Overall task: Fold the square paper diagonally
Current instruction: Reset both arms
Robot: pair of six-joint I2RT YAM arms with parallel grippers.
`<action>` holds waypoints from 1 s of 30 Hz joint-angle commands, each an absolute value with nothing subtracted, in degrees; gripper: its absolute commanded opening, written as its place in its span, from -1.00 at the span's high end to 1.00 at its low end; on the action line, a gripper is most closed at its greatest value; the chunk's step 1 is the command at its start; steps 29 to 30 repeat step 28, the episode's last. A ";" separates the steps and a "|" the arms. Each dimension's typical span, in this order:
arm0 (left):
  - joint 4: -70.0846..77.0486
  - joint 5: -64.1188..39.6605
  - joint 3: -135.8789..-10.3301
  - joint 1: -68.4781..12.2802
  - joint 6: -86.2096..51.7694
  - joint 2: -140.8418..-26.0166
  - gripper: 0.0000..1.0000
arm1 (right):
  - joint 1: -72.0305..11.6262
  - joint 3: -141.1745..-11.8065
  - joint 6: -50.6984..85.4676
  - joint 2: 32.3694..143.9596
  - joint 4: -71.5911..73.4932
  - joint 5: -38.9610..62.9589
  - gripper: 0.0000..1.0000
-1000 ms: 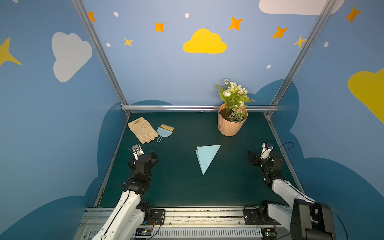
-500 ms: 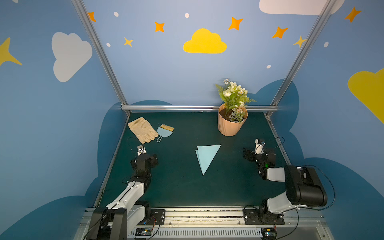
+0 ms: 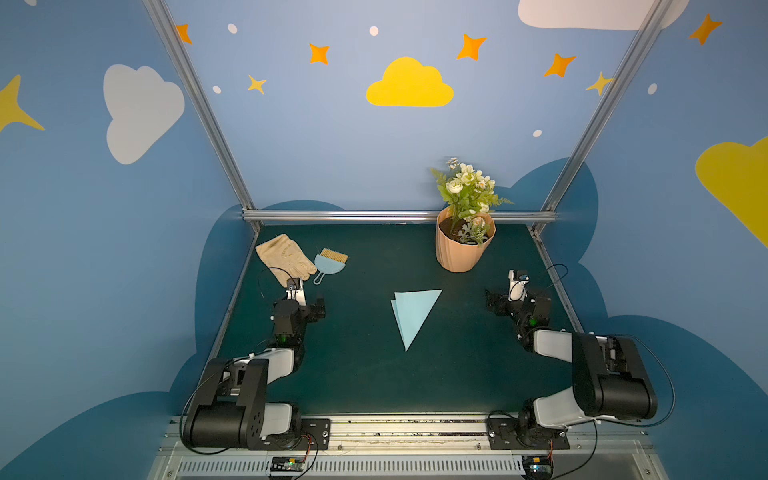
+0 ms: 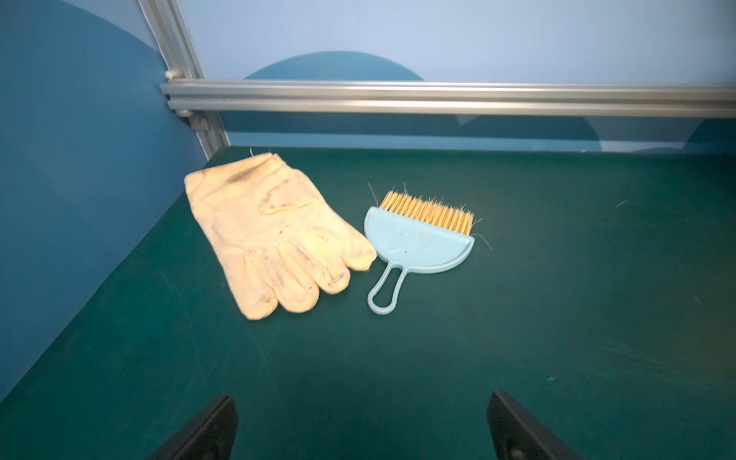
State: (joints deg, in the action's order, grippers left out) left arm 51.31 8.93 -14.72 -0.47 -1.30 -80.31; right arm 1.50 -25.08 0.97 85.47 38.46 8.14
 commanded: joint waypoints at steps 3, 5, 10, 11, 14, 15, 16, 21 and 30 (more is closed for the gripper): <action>60.94 2.90 -16.93 -0.66 1.43 -90.09 -1.00 | 0.96 -25.93 0.00 84.76 36.73 7.55 -0.97; 50.09 6.79 -21.63 -0.79 -0.04 -89.14 -1.00 | 0.90 -25.94 0.00 84.73 36.67 7.47 -0.96; 47.24 4.78 -22.71 0.53 -1.34 -88.29 -1.00 | 0.81 -25.94 -0.04 84.80 36.66 7.29 -0.96; 47.00 4.75 -22.68 0.53 -1.32 -88.08 -1.00 | 0.84 -25.93 0.00 84.66 36.72 7.21 -0.96; 47.10 4.75 -22.67 0.52 -1.30 -88.18 -1.00 | 0.55 -25.97 -0.10 84.71 36.66 6.78 -0.96; 47.28 4.75 -22.62 0.52 -1.20 -88.16 -1.00 | 0.54 -25.96 -0.15 84.68 36.65 6.63 -0.97; 47.27 4.75 -22.60 0.46 -1.19 -88.16 -1.00 | 0.44 -25.99 -0.21 84.73 36.63 6.47 -0.96; 47.24 4.75 -22.68 0.51 -1.23 -88.23 -1.00 | 0.00 -26.14 -0.37 84.78 36.39 5.63 -0.96; 47.18 4.77 -22.68 0.44 -1.21 -88.21 -1.00 | -0.03 -26.11 -0.41 84.74 36.39 5.45 -0.96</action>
